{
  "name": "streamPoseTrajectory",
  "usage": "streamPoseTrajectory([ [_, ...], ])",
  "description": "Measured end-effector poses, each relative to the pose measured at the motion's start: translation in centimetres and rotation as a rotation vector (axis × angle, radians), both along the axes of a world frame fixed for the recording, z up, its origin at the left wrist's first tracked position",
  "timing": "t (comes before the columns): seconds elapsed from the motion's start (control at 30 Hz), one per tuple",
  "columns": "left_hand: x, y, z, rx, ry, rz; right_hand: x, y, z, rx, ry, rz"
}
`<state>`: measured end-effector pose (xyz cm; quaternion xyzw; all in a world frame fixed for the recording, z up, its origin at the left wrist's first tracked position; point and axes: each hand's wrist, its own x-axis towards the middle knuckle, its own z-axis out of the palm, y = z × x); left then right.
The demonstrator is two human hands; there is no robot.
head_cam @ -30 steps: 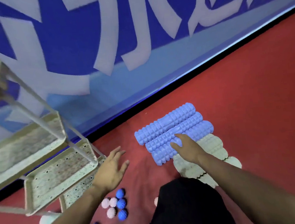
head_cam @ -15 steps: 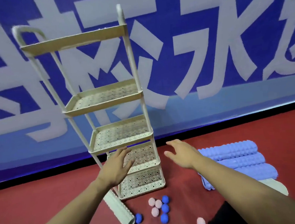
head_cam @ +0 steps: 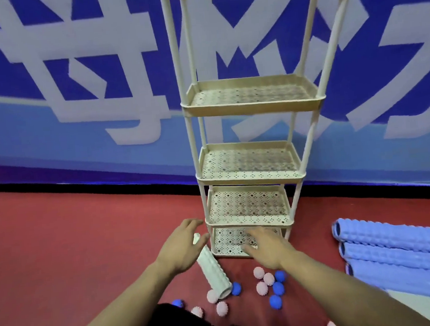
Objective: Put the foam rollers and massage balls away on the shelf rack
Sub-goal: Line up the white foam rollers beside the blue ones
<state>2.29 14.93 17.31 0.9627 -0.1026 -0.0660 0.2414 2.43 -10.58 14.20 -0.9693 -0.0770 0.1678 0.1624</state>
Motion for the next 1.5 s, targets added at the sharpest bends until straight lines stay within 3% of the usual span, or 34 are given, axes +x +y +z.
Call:
streamPoseTrajectory([
  [0.4, 7.4, 3.2, -10.2, -0.127, 0.249, 0.133, 8.8, 7.4, -15.8, 0.078, 0.302, -0.066],
  [0.6, 8.4, 3.3, -13.3, -0.103, 0.327, 0.124, 10.3, 8.5, -26.3, 0.137, 0.473, -0.118],
  [0.77, 8.7, 4.5, -14.4, -0.143, 0.352, 0.206, 9.3, 10.8, -29.5, 0.131, 0.586, -0.172],
  [1.1, 9.3, 5.4, -15.6, -0.183, 0.384, 0.295, 8.7, 11.4, -36.8, 0.155, 0.578, -0.401],
  [1.3, 9.2, 5.6, -15.5, -0.169, 0.405, 0.312, 8.6, 11.4, -31.9, 0.486, 0.513, -0.581],
  [1.5, 8.7, 5.6, -14.4, -0.084, 0.386, 0.384, 8.3, 10.7, -26.0, 0.645, 0.399, -0.677],
])
